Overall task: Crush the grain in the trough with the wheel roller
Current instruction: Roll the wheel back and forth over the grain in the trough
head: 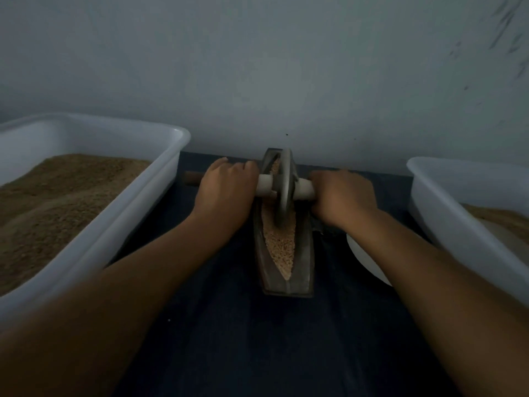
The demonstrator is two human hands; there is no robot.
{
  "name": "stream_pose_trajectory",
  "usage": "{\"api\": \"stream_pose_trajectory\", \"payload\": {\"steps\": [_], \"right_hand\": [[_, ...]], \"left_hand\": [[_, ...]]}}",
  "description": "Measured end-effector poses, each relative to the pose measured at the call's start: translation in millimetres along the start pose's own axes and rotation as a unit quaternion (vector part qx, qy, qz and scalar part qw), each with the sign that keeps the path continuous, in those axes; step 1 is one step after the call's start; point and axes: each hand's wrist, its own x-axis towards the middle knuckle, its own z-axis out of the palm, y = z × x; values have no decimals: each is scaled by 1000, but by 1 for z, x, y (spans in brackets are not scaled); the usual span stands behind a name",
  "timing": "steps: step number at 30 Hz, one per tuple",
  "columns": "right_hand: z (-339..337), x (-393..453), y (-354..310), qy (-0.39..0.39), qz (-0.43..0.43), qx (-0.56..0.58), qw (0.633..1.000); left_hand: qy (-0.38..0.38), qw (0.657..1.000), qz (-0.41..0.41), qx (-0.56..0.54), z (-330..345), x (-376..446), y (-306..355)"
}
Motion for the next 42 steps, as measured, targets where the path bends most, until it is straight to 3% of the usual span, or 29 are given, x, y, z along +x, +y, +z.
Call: {"api": "stream_pose_trajectory", "payload": {"steps": [5, 11, 19, 24, 35, 42], "right_hand": [[-9, -40, -8, 55, -18, -27, 998], [-26, -71, -13, 104, -59, 30, 992], [-23, -72, -11, 82, -60, -5, 995], [-12, -42, -9, 53, -35, -53, 997], [-2, 52, 4, -133, 17, -10, 991], [0, 36, 2, -104, 35, -7, 994]], "left_hand": [[33, 999, 4, -28, -15, -28, 8], [19, 999, -11, -38, -40, -52, 15], [40, 999, 3, -35, -43, -60, 14], [-19, 999, -4, -27, -26, -35, 7], [-130, 991, -19, -3, -3, 37, -7], [-117, 993, -15, 33, -9, 31, -3]]}}
